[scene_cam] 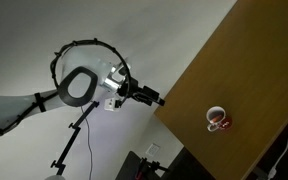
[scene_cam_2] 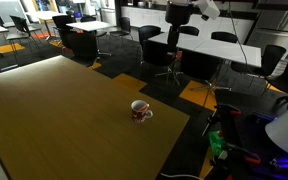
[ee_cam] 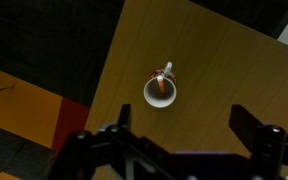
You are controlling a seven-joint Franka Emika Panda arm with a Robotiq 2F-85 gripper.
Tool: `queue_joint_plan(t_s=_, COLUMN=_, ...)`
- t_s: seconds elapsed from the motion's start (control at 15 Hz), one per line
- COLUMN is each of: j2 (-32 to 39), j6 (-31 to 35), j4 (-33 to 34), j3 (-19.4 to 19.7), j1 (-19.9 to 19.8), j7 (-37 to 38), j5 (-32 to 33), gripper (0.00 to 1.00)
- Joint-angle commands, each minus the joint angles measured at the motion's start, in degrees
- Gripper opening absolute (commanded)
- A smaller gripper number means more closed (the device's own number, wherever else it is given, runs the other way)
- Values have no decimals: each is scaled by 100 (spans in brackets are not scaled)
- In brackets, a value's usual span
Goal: Take the orange marker out of the maroon mug
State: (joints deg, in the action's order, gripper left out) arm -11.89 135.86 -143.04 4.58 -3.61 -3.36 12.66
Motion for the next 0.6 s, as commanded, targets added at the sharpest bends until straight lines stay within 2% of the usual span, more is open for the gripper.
queue_joint_plan(t_s=0.0, j2=409, j6=300, j4=65, j3=-23, j1=-75, j7=-5, j5=51, gripper=100)
queue_joint_plan(t_s=0.07, j2=248, j6=170, j4=6, j3=-34, j1=-58, j7=-8, j5=-12, gripper=100)
queue_joint_plan(t_s=0.47, j2=416, j6=248, j4=26, j3=-30, j1=-62, j7=-6, j5=-9, gripper=100)
queue_joint_plan(t_s=0.53, j2=632, j6=241, j4=215, j3=-6, j1=-89, j7=53, j5=-42, gripper=100)
